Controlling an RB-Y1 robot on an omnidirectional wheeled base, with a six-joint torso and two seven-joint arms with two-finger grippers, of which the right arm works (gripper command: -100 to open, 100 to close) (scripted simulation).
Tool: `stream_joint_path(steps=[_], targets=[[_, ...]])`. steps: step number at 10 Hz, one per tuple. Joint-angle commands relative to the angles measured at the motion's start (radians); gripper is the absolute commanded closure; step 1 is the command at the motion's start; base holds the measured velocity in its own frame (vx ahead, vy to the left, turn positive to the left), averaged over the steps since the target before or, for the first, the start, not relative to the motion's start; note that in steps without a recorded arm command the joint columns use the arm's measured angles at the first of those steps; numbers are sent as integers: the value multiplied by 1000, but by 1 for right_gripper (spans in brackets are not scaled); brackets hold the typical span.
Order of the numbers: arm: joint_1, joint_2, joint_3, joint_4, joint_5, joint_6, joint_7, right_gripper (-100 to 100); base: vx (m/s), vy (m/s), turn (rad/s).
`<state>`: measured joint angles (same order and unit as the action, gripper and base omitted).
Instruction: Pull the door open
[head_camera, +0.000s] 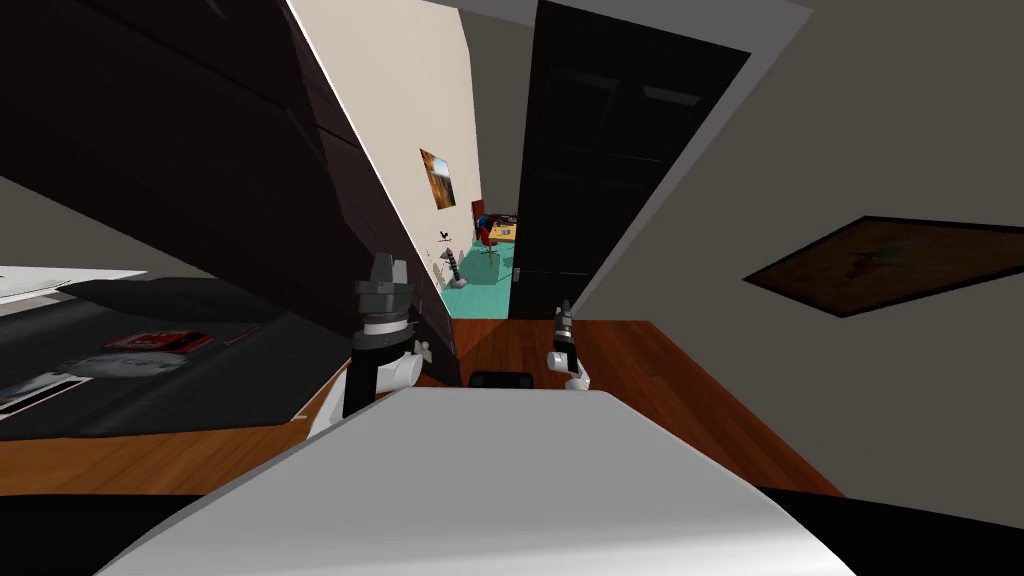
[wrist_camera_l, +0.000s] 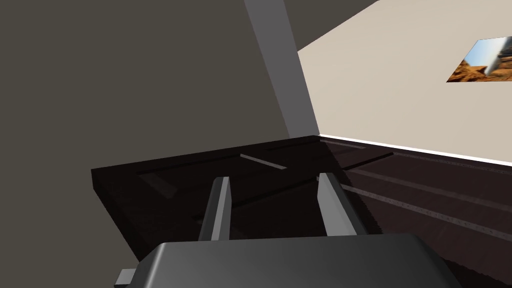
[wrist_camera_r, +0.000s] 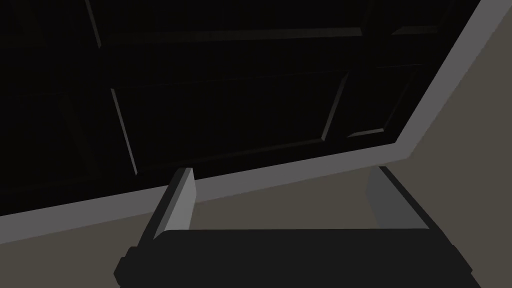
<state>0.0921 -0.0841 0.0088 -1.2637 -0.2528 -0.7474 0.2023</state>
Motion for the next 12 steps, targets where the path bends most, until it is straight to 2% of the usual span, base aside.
stream_joint_path(steps=[1,10,11,12], targets=[[-19,6,-1,40,-8,-1,10,-100,103,-23,81],[-124,34,-4,290,-51,-44,41,-100,99,-19,75],[-145,42,-5,340,-60,-52,48,-100,154,-20,146],[-156,46,-5,365,-64,-56,51,-100,145,-38,108]])
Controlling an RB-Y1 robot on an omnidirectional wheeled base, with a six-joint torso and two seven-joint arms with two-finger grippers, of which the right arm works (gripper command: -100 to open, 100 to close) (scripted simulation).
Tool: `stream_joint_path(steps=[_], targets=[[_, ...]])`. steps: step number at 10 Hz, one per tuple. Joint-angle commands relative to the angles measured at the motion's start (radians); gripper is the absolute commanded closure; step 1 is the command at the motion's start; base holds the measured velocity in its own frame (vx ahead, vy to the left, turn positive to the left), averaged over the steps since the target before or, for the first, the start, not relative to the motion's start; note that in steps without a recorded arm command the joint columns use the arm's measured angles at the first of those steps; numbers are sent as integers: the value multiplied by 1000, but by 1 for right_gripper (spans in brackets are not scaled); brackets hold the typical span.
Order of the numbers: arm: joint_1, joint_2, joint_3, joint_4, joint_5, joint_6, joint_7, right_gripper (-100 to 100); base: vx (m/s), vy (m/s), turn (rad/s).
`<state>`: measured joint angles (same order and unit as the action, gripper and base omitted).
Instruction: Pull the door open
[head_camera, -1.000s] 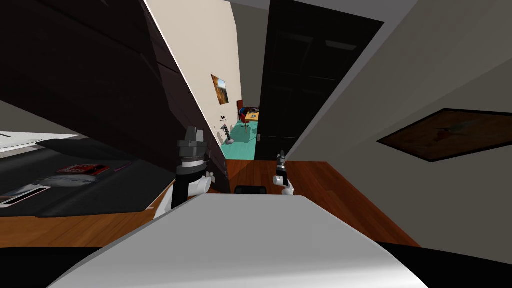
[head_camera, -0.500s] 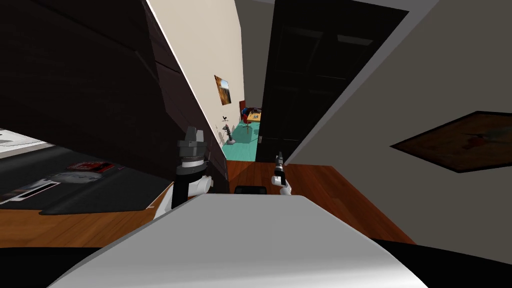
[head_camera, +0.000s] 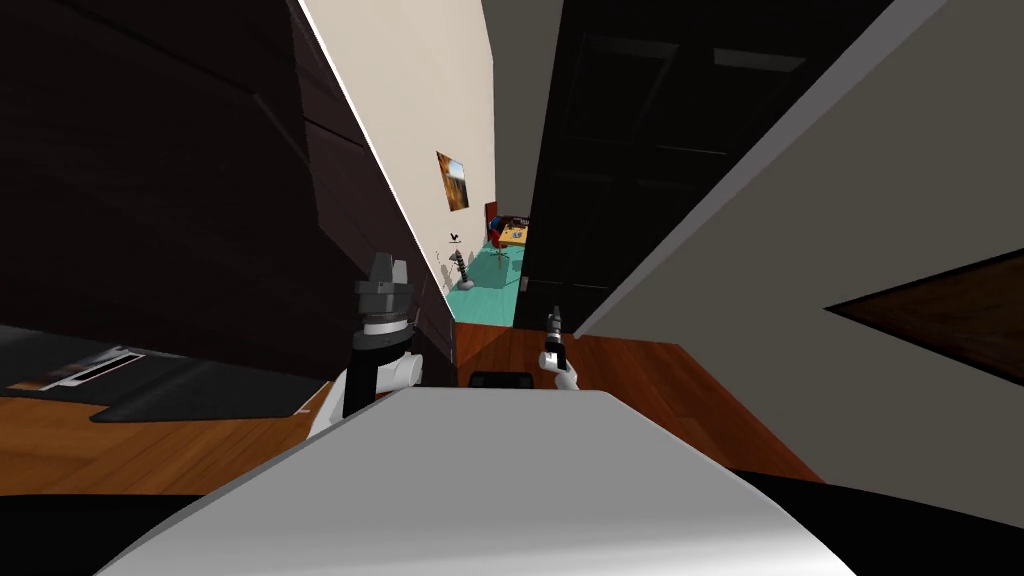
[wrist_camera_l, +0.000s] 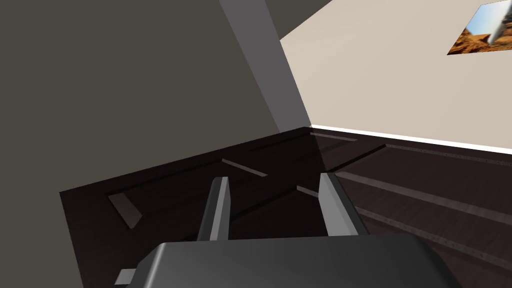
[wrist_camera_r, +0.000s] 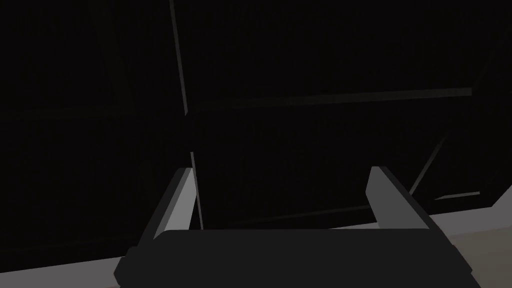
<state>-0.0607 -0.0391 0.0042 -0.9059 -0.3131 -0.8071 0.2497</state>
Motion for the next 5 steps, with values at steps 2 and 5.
stream_joint_path(steps=[2,5], targets=[[-23,9,-1,55,-12,-5,9,-100,104,-5,69],[-51,23,-2,120,-23,-16,18,-100,94,-4,85]])
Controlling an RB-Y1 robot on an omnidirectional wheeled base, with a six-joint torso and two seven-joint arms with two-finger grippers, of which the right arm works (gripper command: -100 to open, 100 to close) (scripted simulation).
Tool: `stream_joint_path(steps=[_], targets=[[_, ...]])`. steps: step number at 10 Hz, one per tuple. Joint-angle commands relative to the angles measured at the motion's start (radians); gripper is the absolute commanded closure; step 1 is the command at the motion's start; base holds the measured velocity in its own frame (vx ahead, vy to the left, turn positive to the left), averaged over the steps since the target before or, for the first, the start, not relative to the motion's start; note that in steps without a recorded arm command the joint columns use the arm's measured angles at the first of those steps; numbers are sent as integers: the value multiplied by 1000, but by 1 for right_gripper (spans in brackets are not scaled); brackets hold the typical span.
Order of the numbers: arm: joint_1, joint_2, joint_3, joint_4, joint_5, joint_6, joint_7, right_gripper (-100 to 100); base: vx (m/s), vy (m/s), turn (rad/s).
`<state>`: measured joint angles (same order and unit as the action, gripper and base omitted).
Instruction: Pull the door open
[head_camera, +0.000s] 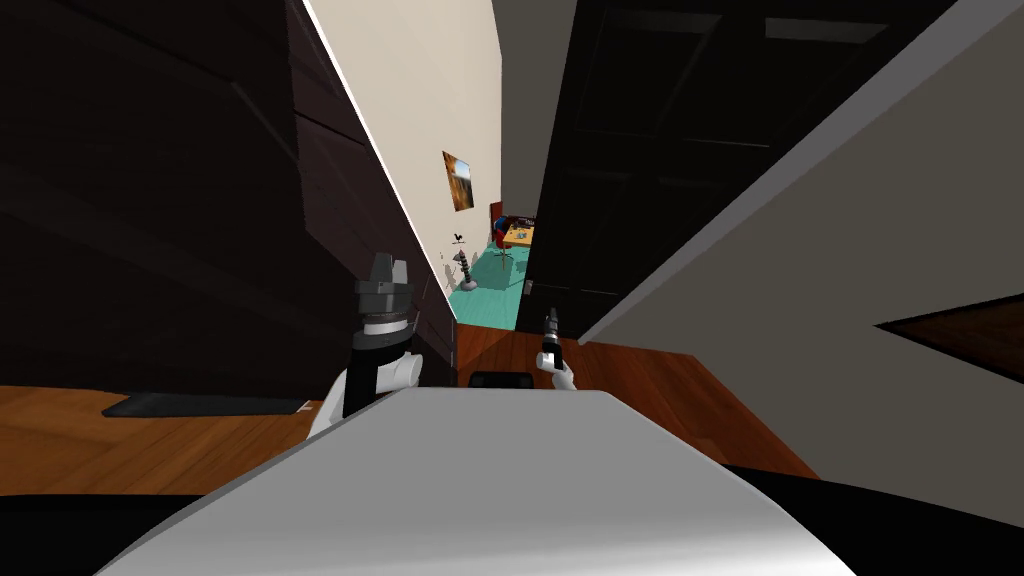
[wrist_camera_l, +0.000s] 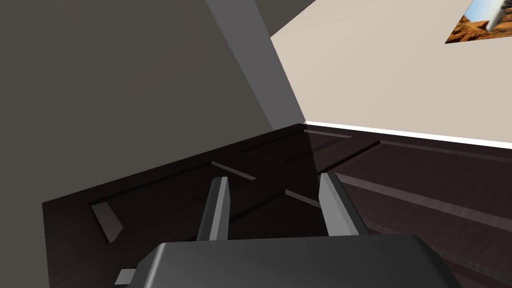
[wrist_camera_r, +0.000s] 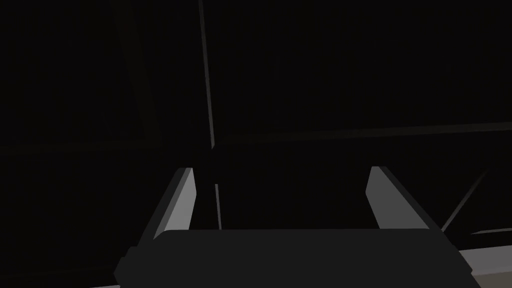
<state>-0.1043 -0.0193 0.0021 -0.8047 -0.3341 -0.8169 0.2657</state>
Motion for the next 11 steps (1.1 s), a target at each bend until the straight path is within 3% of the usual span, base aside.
stream_joint_path(steps=[1,9,11], targets=[[-16,8,0,40,-6,-10,4,-100,95,-11,78],[-98,68,-3,235,-39,-43,29,-100,166,-7,120],[-93,55,-2,228,-38,-37,24,-100,-8,4,-68]])
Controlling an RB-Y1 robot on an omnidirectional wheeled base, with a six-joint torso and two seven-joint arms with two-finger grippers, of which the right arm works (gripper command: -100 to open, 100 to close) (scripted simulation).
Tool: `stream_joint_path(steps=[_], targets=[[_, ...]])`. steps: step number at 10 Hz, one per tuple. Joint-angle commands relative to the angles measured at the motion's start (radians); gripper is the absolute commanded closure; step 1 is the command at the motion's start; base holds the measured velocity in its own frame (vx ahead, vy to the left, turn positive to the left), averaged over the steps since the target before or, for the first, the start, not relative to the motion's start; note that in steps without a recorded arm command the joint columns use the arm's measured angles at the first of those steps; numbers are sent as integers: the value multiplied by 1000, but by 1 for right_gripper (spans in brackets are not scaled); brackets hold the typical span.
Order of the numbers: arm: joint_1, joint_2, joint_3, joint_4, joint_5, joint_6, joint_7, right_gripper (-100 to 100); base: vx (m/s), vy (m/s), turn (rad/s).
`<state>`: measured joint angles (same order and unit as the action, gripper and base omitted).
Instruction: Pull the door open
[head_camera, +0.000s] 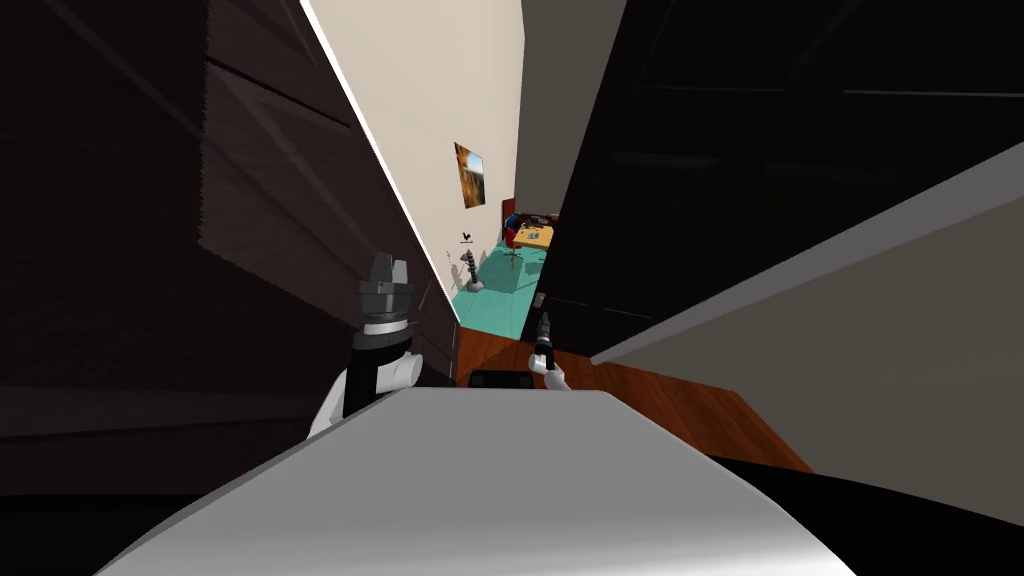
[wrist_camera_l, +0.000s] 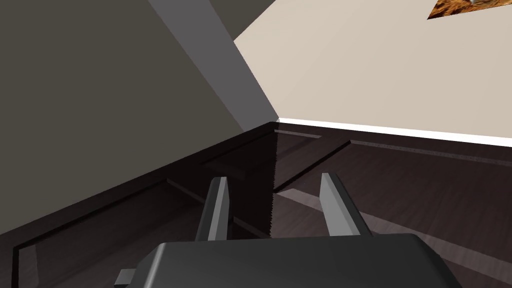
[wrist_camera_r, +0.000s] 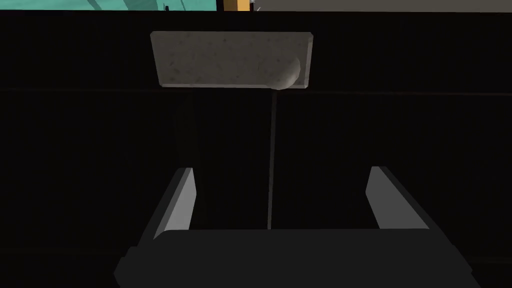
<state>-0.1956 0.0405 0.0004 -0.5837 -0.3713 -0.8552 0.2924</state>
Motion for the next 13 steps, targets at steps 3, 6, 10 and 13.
stream_joint_path(steps=[3,6,10,13], targets=[[-1,-23,1,13,-1,9,-12,-100,-190,-9,-110],[-3,-69,6,23,5,20,-31,-100,-189,-20,-125],[-9,-110,17,28,19,23,-52,-100,53,10,58],[-12,-109,22,30,27,23,-63,-100,195,-13,84]])
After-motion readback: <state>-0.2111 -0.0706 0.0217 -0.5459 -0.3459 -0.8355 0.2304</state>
